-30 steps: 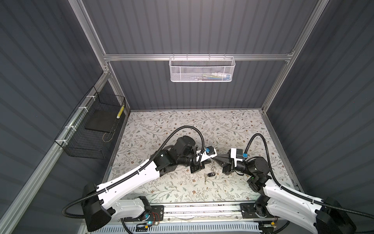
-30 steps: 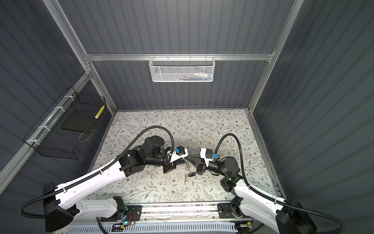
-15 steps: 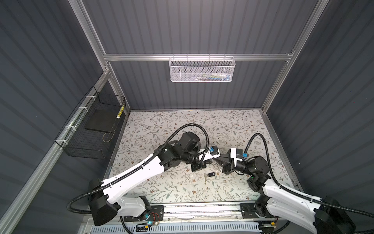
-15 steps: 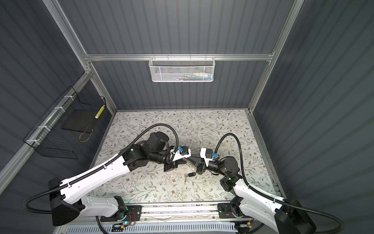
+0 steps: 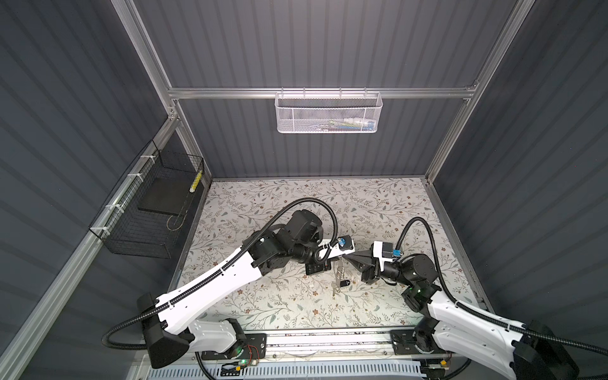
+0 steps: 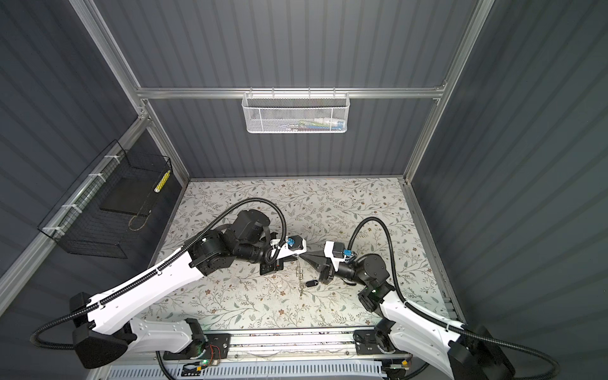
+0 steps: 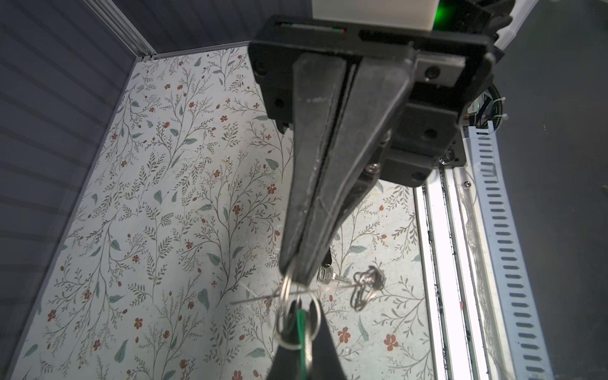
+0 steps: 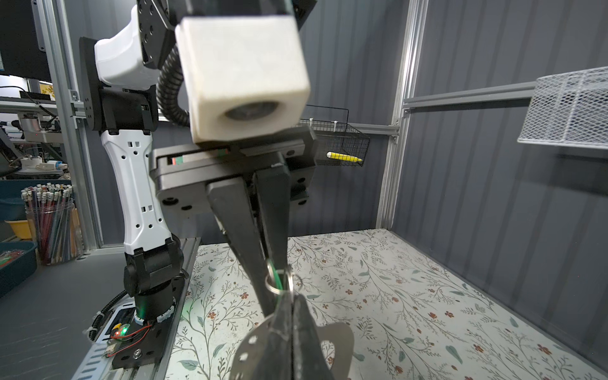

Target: Put the keys on the keyring

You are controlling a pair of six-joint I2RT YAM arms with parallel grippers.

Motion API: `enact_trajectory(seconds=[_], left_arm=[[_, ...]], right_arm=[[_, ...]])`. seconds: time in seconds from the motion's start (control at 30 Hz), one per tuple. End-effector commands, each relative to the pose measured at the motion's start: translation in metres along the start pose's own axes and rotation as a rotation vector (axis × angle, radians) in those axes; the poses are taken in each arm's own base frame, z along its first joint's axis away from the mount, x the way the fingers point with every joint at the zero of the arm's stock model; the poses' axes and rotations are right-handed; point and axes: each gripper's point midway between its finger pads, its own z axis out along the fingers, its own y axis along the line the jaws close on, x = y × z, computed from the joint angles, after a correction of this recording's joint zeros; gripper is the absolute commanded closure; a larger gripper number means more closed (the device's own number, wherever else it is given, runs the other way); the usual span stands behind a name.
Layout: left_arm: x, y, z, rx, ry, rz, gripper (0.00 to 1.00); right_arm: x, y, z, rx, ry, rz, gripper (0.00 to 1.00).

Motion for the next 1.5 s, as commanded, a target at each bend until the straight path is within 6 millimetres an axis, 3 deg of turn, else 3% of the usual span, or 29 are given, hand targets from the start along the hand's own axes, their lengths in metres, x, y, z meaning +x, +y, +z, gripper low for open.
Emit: enact_trajectory(seconds=[0.0, 0.03, 0.27, 0.7, 1.0, 1.1, 1.3, 1.47], left_arm=[[0.004, 0.0, -0.009, -0.008, 0.052, 0.039, 1.0], [-0.004, 0.004, -0.015, -0.023, 0.039, 0.049, 1.0], [-0.009, 0.009, -0.025, -0.044, 0.058, 0.085, 1.0], [0.0, 0.022, -0.014, -0.057, 0.161, 0.101, 1.0], [-0.007, 0.027, 0.006, -0.032, 0.148, 0.055, 1.0], [-0.008, 0.028, 0.009, -0.042, 0.129, 0.052, 1.0], [-0.004, 0.034, 0.019, -0.051, 0.16, 0.048, 1.0], [-0.005, 0.044, 0.043, -0.031, 0.2, 0.05, 1.0]], right_arm=[[-0.001, 0.002, -0.004, 0.0, 0.001, -0.021, 1.0], [0.001, 0.001, -0.004, 0.004, 0.011, -0.019, 1.0], [0.012, -0.004, -0.006, 0.038, 0.068, -0.019, 1.0], [0.026, -0.016, -0.009, 0.107, 0.124, -0.005, 1.0], [0.037, -0.022, -0.01, 0.129, 0.109, 0.006, 0.96], [0.04, -0.025, -0.014, 0.149, 0.103, 0.005, 0.9], [0.039, -0.04, -0.029, 0.247, 0.081, -0.004, 0.64], [0.038, -0.053, -0.049, 0.367, 0.074, -0.035, 0.53]])
